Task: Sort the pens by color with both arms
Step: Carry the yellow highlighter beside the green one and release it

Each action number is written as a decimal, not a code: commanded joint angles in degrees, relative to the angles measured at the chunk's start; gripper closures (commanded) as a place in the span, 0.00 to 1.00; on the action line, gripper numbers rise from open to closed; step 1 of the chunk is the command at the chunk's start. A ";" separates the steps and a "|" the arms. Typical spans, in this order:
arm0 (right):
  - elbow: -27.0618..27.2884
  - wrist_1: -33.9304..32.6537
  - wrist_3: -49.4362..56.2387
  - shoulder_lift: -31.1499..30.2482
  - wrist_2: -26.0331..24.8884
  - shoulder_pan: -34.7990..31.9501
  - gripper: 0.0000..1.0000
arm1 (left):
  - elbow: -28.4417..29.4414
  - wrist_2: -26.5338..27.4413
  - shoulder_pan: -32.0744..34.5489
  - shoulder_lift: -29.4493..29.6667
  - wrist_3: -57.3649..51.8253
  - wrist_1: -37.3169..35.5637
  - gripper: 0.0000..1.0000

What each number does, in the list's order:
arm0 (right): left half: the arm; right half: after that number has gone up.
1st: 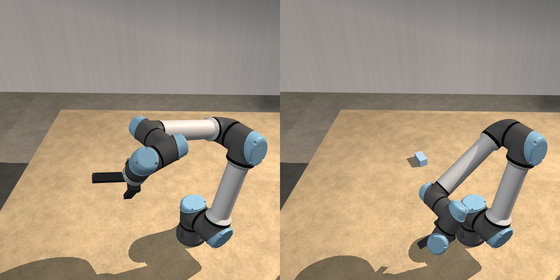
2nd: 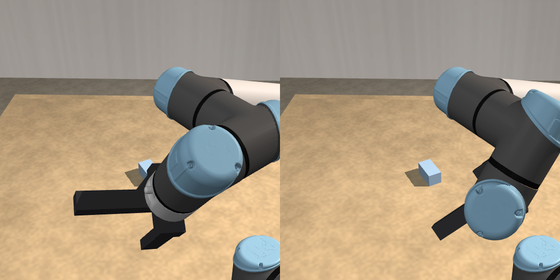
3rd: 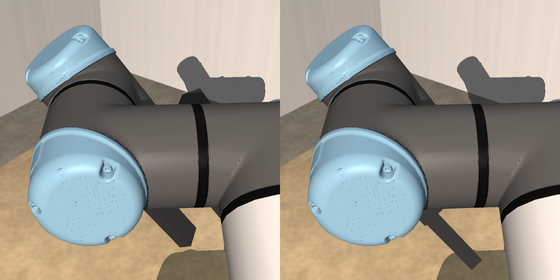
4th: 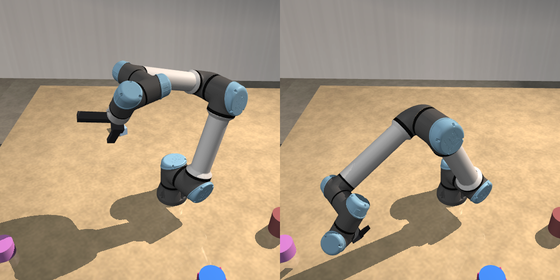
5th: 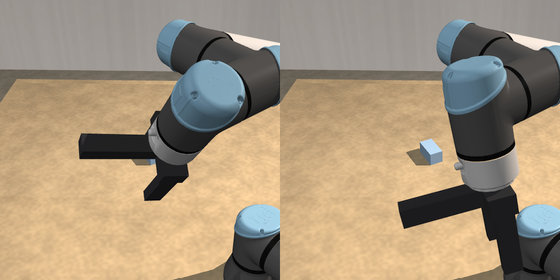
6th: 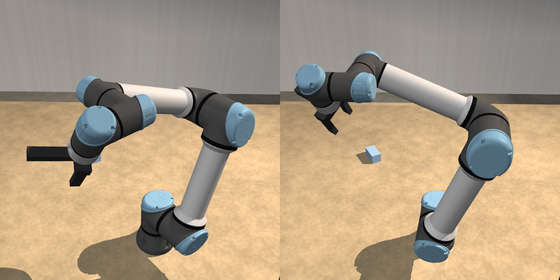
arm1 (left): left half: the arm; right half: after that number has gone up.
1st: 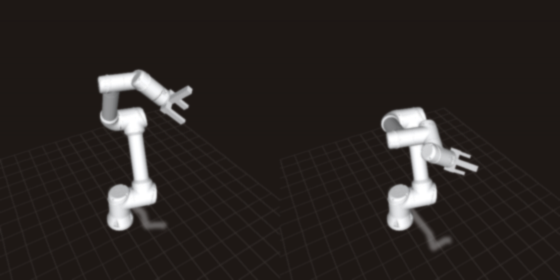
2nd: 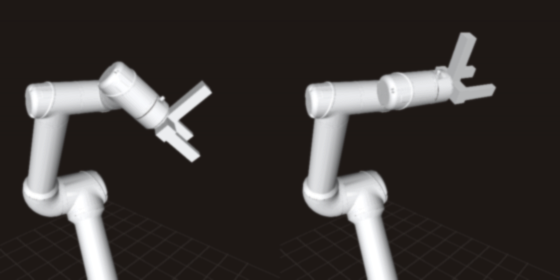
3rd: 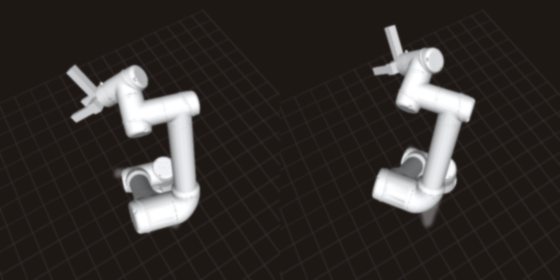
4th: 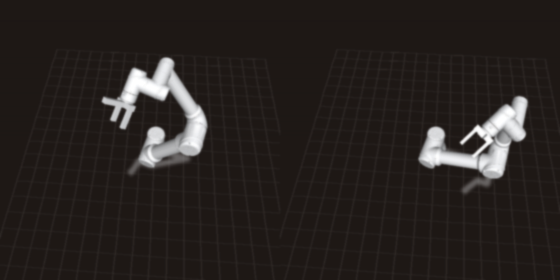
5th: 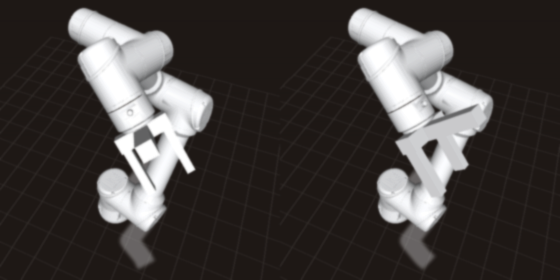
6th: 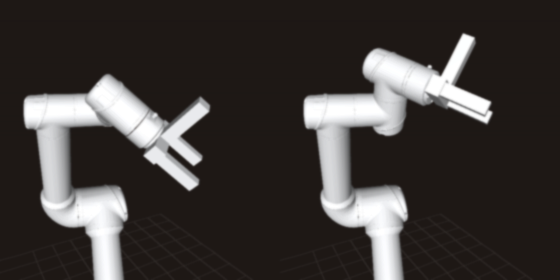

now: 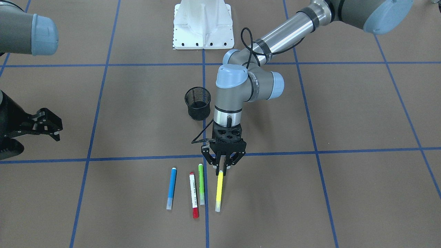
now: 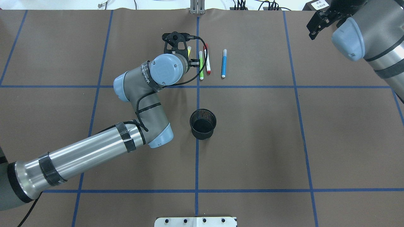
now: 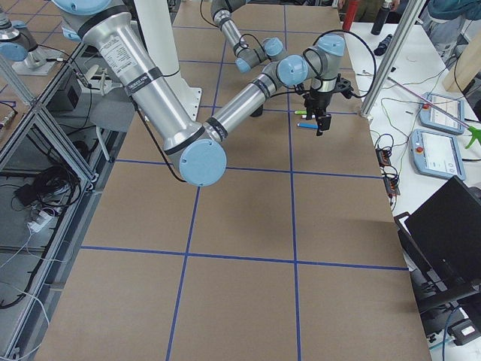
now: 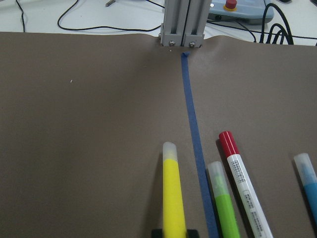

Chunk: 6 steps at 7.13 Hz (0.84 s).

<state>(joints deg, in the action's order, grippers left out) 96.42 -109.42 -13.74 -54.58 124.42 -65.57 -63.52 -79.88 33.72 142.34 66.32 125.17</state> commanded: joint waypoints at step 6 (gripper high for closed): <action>0.00 0.09 0.64 -2.44 1.16 -4.64 0.00 | -14.72 -17.98 7.12 -3.10 -11.43 -21.36 0.01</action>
<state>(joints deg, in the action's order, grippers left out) 96.43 -109.45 -13.49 -55.50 124.83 -68.29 -70.60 -91.24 37.57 141.32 60.45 114.08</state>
